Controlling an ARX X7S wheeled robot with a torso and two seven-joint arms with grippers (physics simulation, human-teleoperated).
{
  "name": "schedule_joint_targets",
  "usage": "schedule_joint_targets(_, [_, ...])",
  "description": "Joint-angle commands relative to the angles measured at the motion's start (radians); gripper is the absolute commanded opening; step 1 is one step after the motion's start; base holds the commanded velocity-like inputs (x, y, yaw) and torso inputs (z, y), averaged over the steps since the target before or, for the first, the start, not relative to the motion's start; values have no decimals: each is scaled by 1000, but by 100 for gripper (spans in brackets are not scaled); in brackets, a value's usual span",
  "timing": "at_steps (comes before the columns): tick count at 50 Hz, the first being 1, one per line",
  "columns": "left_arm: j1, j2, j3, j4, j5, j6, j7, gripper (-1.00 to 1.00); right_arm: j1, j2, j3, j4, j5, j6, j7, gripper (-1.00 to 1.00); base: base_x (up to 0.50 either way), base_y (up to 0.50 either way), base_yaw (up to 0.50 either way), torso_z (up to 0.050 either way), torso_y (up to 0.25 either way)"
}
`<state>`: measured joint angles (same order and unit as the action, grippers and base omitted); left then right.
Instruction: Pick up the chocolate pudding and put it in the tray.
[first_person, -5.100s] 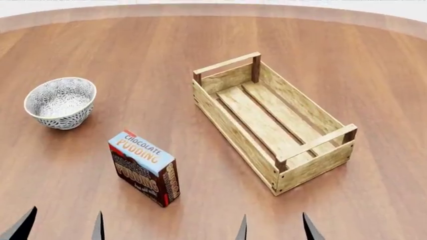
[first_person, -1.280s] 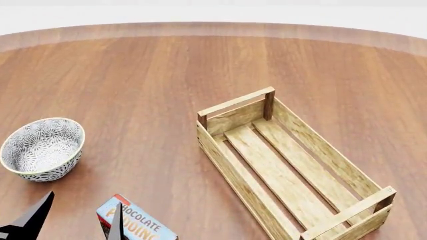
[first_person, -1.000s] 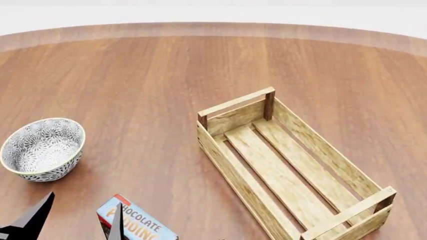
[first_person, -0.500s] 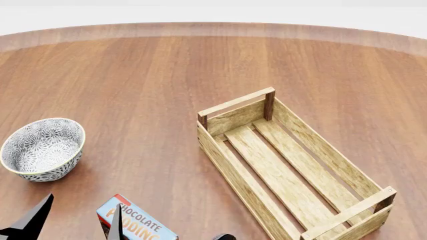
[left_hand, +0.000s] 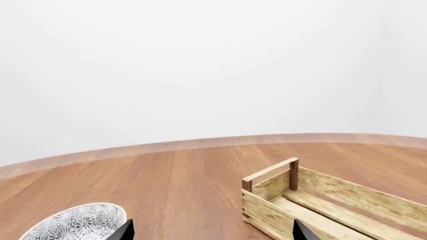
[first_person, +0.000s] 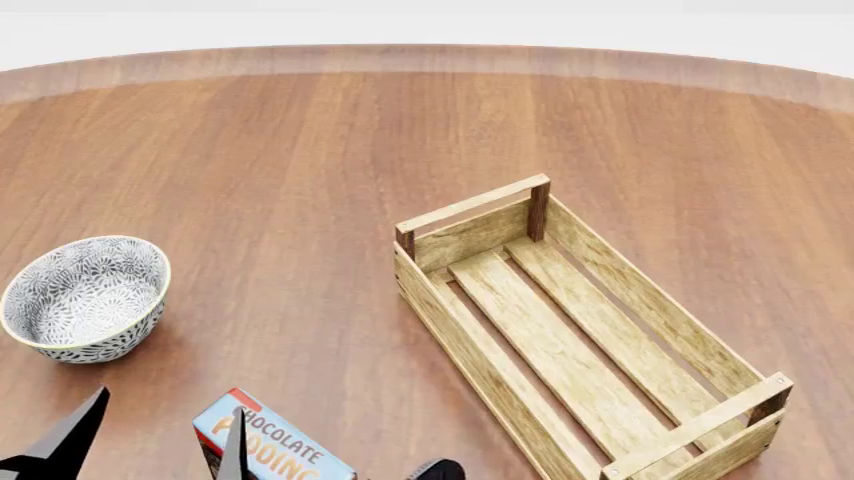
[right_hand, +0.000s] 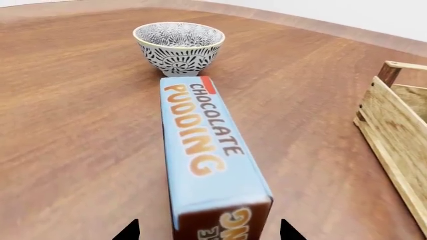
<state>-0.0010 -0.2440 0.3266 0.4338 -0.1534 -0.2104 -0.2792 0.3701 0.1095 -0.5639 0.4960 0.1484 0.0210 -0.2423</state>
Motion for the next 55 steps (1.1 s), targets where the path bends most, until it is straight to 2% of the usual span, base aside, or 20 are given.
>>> schedule_joint_targets(1, [0,-5,5,5,-4,2,-6,100,16,-12,-8,47,8,-26,-1,100,0,0,0,0,0])
schedule_joint_targets(32, [-9,-12,24,-9,-8,12,-19,100,93,-64,-23,310,38,-180,-8,100,0,0,0,0,0])
schedule_joint_targets(47, [-7,-16,33,-6,-11,15,-25,100,112,-72,-47,358,50,-209,2,100,0,0,0,0,0])
schedule_joint_targets(48, [-8,-17,34,-4,-11,13,-25,100,114,-73,-48,365,52,-216,2,-100,0,0,0,0,0])
schedule_joint_targets(55, [-8,-20,35,3,-15,11,-29,100,101,-58,-58,321,62,-197,12,-100,0,0,0,0,0])
